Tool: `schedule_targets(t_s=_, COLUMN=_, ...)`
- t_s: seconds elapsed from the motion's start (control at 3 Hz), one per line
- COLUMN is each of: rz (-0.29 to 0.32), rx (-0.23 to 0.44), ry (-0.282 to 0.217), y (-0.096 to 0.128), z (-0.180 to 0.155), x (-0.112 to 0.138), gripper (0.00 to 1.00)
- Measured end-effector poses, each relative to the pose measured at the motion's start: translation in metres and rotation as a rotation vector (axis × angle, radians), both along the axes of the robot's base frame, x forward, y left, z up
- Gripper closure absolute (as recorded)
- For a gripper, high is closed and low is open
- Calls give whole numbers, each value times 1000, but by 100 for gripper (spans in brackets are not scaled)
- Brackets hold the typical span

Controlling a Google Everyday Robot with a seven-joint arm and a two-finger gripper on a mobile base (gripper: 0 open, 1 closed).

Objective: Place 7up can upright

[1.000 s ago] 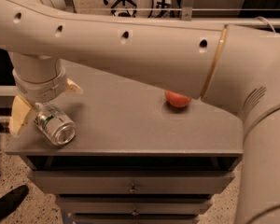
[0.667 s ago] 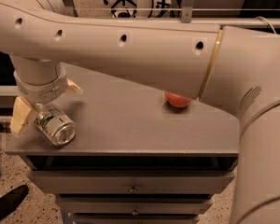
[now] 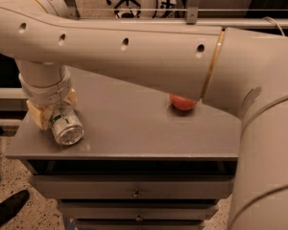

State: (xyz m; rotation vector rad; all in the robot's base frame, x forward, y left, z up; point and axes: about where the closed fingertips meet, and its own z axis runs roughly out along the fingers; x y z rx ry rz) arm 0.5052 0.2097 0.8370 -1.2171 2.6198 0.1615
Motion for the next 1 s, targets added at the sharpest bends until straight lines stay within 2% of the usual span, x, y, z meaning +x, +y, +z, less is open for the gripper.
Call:
schedule_targets(t_s=0.33, rz=-2, rx=0, ry=-4, y=-3, z=1, x=4, gripper=70)
schedule_targets(t_s=0.67, rz=17, rx=110, ry=-66, y=-8, z=38, x=26, gripper=93)
schedule_targets(t_s=1.0, rz=85, rx=303, ry=-164, y=-10, z=91, x=54, gripper=100)
